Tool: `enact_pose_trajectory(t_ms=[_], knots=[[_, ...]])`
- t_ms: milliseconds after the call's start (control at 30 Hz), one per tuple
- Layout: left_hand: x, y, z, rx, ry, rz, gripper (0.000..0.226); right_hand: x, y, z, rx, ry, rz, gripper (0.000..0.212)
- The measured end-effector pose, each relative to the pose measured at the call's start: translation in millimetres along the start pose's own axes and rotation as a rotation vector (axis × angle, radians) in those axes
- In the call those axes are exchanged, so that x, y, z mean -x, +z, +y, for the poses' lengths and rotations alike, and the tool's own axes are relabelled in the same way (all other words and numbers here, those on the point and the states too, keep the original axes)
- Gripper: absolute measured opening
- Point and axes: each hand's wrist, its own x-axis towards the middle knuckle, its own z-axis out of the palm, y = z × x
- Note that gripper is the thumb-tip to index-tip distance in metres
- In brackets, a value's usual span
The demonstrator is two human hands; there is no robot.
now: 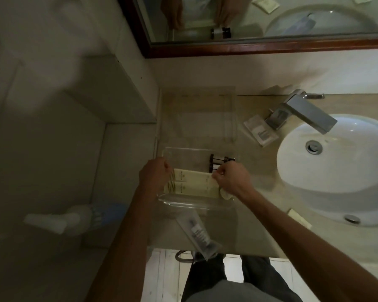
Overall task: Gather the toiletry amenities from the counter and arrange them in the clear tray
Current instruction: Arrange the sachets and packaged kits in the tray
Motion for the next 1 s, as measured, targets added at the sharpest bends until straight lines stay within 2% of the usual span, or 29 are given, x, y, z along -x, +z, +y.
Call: enact_pose_trajectory(t_ms=[233, 333, 433, 533, 633, 733, 900, 1000], knots=[[-3, 16, 2, -0.035, 0.002, 0.078, 0.010, 12, 26, 2, 0.077, -0.053, 0.231, 0.018], [0, 22, 2, -0.025, -0.005, 0.140, 0.008, 13, 29, 4, 0.130, -0.092, 0.268, 0.018], [15, 31, -3, 0.004, 0.003, 0.190, 0.011, 23, 26, 7, 0.081, -0.116, 0.312, 0.017], [48, 46, -9, 0.132, -0.027, 0.275, 0.023, 40, 24, 14, 0.003, -0.122, 0.340, 0.016], [96, 64, -13, 0.304, -0.115, 0.325, 0.035, 59, 32, 25, -0.008, -0.134, 0.236, 0.019], [143, 90, -19, 0.376, -0.178, 0.340, 0.034, 79, 47, 34, -0.049, -0.145, 0.056, 0.019], [208, 142, -23, 0.348, -0.375, 0.272, 0.023, 99, 70, 40, 0.070, -0.106, -0.096, 0.029], [231, 177, -21, 0.373, -0.493, 0.155, 0.038, 104, 81, 36, 0.007, -0.039, -0.171, 0.026]])
